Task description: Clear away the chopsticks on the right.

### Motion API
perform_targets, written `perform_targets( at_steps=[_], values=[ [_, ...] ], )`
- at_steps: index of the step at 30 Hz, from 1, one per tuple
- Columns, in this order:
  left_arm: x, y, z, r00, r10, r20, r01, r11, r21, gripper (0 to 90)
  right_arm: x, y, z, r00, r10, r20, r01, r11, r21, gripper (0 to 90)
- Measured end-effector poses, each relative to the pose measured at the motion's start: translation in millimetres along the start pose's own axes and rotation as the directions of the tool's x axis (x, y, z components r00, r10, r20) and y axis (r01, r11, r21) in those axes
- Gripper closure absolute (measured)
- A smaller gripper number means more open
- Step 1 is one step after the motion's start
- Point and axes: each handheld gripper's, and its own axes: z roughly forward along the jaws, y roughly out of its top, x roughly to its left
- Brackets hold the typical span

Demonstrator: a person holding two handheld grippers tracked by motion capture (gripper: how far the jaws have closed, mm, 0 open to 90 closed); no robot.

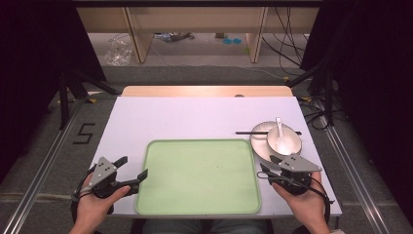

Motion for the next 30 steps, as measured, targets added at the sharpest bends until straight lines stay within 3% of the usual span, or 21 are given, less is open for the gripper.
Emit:
perform_targets(
  at_steps=[9, 15, 18, 22, 23, 25, 27, 28, 29, 30],
  values=[
    [-1.1, -0.5, 0.2, 0.9996, 0.002, 0.029, -0.002, 0.9999, -0.010, 15.5, -16.5, 10.8, 19.7, 0.9990, 0.009, 0.045, -0.009, 1.000, 0.007, 75.0],
    [-5.2, -1.2, -0.3, 0.9987, 0.010, 0.050, -0.009, 0.9999, -0.004, 15.5, -37.6, 33.4, 47.7, 0.9965, 0.003, 0.083, -0.005, 1.000, 0.022, 88.8],
    [-5.7, -1.4, -0.9, 0.9984, 0.017, 0.054, -0.017, 0.9998, 0.000, 15.5, -44.7, 39.5, 58.9, 0.9964, 0.003, 0.085, -0.007, 0.999, 0.045, 90.0],
    [-4.9, -2.2, 0.0, 0.9981, 0.010, 0.061, -0.010, 0.9999, 0.004, 15.6, -53.4, 49.1, 74.7, 0.9956, 0.044, 0.083, -0.052, 0.994, 0.092, 90.0],
    [-5.5, -2.2, -0.3, 0.9979, 0.013, 0.064, -0.014, 0.9999, 0.002, 15.6, -55.3, 54.7, 82.5, 0.9951, 0.038, 0.091, -0.050, 0.991, 0.128, 90.0],
    [-7.0, -2.2, -1.1, 0.9979, 0.007, 0.065, -0.007, 1.0000, -0.001, 15.6, -57.0, 60.5, 89.4, 0.9934, 0.059, 0.099, -0.073, 0.986, 0.152, 90.0],
    [-6.1, -2.2, -1.3, 0.9978, 0.019, 0.063, -0.019, 0.9998, -0.001, 15.6, -61.8, 66.2, 95.9, 0.9934, 0.050, 0.103, -0.067, 0.983, 0.169, 90.0],
    [-5.8, -2.6, -0.9, 0.9978, 0.016, 0.064, -0.016, 0.9999, -0.003, 15.6, -61.5, 69.1, 97.2, 0.9884, 0.090, 0.122, -0.113, 0.975, 0.190, 90.0],
    [-5.4, -2.7, -0.9, 0.9979, 0.012, 0.064, -0.012, 0.9999, -0.002, 15.6, -62.9, 71.3, 99.3, 0.9862, 0.093, 0.137, -0.119, 0.973, 0.197, 90.0],
    [-5.1, -2.6, -0.9, 0.9979, 0.012, 0.063, -0.012, 0.9999, 0.000, 15.6, -62.3, 74.1, 101.5, 0.9829, 0.115, 0.144, -0.146, 0.963, 0.225, 90.0]
  ],
)
